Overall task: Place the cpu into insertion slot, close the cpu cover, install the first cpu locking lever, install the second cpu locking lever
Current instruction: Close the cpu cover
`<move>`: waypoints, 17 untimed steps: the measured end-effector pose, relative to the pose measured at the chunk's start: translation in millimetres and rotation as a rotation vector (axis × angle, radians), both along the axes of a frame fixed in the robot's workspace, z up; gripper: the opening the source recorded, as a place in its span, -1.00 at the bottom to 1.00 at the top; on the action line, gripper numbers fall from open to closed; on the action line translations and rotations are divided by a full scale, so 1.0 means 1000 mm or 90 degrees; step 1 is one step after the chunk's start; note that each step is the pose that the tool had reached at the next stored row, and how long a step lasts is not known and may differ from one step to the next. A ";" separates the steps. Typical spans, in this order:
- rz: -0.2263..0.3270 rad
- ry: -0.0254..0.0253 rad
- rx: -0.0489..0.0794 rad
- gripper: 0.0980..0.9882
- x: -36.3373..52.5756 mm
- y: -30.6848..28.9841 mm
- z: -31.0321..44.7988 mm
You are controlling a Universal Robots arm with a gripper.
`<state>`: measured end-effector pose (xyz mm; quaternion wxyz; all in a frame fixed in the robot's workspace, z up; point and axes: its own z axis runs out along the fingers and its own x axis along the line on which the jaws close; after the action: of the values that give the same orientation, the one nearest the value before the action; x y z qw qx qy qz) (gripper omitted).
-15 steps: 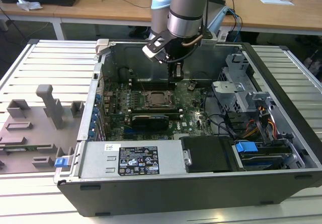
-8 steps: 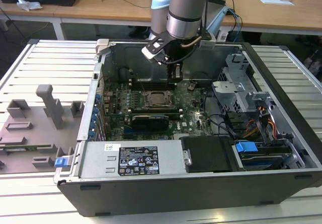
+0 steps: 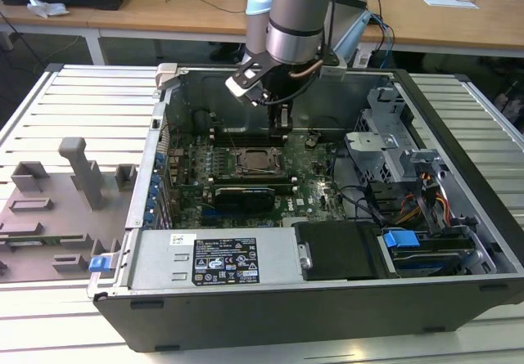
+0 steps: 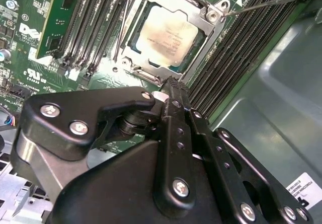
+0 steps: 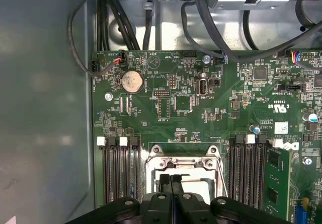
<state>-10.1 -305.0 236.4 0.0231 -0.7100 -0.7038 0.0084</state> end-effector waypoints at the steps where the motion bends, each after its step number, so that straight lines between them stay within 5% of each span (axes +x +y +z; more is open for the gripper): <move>1: 0.000 0.0000 0.000 -0.98 -0.0005 0.0000 -0.0001; 17: 0.000 0.0000 0.000 -0.98 -0.0024 0.0000 -0.0084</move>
<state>-12.4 -305.0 228.0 0.0230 -0.7100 -0.7038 0.0084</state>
